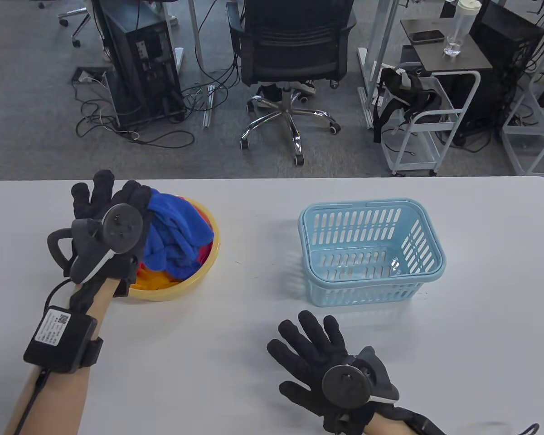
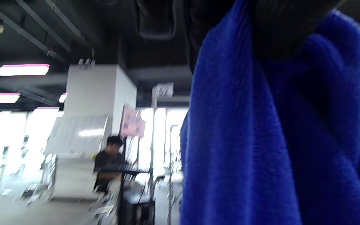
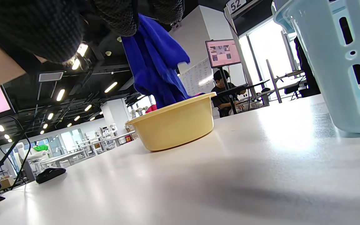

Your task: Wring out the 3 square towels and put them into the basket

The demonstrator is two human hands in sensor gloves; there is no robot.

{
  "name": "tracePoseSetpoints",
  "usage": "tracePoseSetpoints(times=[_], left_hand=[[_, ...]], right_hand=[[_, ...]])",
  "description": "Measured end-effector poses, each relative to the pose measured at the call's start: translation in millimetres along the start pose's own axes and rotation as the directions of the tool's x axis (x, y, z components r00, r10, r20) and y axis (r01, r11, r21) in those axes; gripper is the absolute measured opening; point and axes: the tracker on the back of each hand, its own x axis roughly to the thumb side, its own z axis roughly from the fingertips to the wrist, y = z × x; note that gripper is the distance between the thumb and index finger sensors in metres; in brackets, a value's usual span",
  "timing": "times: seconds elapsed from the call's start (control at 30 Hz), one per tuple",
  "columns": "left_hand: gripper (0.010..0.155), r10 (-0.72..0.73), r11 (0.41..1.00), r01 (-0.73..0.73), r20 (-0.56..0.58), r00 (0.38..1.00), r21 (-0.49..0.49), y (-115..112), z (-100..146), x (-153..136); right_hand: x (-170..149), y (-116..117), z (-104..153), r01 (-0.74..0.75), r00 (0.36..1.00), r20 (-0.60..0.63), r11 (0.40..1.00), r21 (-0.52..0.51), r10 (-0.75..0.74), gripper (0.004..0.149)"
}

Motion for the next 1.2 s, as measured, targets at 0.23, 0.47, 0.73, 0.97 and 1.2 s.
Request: tracePoseSetpoints(times=[0.23, 0.47, 0.73, 0.97, 1.2], left_hand=[[0.046, 0.125, 0.959, -0.153, 0.129, 0.984, 0.238, 95.0, 35.6, 35.9], [0.046, 0.212, 0.913, -0.304, 0.319, 0.924, 0.273, 77.7, 84.4, 57.9], [0.046, 0.313, 0.889, -0.421, 0.431, 0.846, 0.18, 21.6, 143.8, 84.5], [0.046, 0.396, 0.869, -0.487, 0.46, 0.795, 0.093, -23.6, 162.6, 109.3], [0.047, 0.37, 0.895, -0.445, 0.534, 0.76, 0.012, -61.5, 184.6, 134.6]], right_hand=[[-4.7, -4.6, 0.3, 0.016, 1.0, -0.022, 0.999, -0.027, -0.017, 0.074], [-15.7, -18.4, 0.3, 0.099, 0.993, -0.052, 0.986, -0.133, -0.106, 0.073], [-41.4, -22.3, -0.7, 0.377, 0.917, -0.023, 0.883, -0.277, -0.399, 0.089], [-46.9, -9.3, -11.4, 0.619, 0.766, -0.044, 0.755, -0.216, -0.641, 0.081], [-45.6, -17.3, -10.3, 0.541, 0.81, -0.05, 0.777, -0.32, -0.584, 0.044]])
